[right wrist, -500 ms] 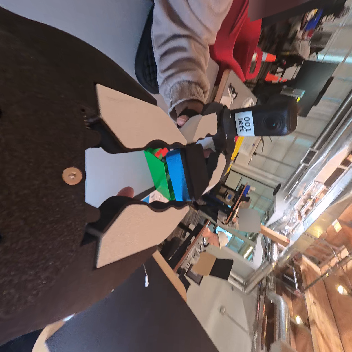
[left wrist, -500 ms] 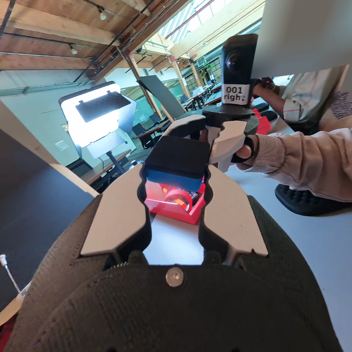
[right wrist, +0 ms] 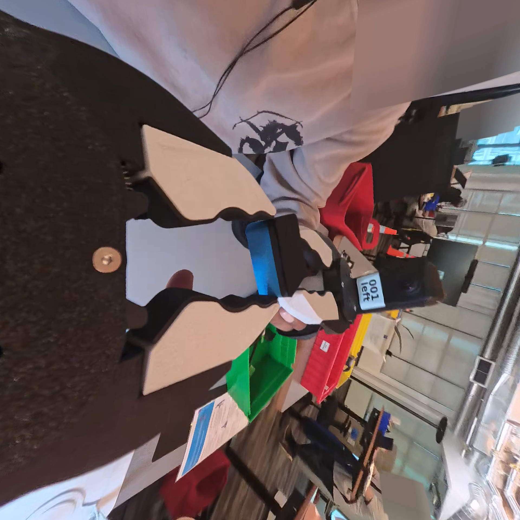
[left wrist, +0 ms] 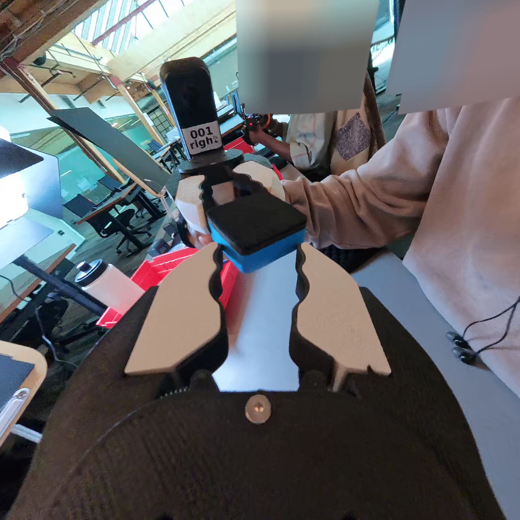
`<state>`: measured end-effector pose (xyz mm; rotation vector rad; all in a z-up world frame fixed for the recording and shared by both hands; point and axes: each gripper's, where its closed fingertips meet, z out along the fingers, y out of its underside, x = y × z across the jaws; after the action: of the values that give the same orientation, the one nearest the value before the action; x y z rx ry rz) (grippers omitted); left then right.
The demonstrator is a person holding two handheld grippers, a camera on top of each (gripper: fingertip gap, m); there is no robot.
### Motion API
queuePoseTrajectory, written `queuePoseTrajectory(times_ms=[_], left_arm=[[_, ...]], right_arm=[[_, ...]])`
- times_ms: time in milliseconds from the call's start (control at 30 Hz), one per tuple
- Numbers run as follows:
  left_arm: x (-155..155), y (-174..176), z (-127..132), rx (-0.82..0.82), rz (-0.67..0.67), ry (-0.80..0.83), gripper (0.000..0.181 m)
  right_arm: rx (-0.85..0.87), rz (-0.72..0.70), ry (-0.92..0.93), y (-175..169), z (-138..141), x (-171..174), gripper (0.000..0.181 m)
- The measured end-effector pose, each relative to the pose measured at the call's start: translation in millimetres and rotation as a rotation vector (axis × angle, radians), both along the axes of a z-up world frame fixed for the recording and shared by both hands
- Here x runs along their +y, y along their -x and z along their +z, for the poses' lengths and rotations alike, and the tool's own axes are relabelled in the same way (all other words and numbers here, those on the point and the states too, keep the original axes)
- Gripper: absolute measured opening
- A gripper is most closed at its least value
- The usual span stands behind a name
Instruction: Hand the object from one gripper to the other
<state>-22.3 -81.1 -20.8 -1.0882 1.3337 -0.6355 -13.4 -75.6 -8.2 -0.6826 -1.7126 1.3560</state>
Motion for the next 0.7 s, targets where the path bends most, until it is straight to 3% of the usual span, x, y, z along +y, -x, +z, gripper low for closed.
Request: queuePoseTrajectory(times_ms=[133, 233, 367, 467, 533, 700], left_arm=[[20.6, 3.4, 5.1, -0.040, 0.119, -0.005, 0.048], [39.3, 18.7, 20.7, -0.136, 0.243, -0.013, 0.046], [64.2, 40.7, 30.9, -0.163, 0.476, -0.073, 0.046], [67.0, 37.0, 28.2, -0.111, 0.550, -0.133, 0.046], [64.3, 33.7, 26.9, -0.071, 0.555, -0.174, 0.046], [39.8, 27.9, 28.7, -0.050, 0.366, -0.166, 0.044]], right_arm=[[0.099, -0.079, 0.053, 2.2, 16.1, 17.9, 0.043], [0.226, -0.277, -0.006, 8.0, 31.7, 39.8, 0.048], [0.256, -0.455, -0.176, 20.1, 31.0, 48.6, 0.060], [0.253, -0.592, -0.329, 33.1, 23.9, 55.5, 0.062], [0.255, -0.600, -0.376, 33.1, 21.3, 54.7, 0.054], [0.126, -0.385, -0.251, 20.0, 11.3, 37.7, 0.051]])
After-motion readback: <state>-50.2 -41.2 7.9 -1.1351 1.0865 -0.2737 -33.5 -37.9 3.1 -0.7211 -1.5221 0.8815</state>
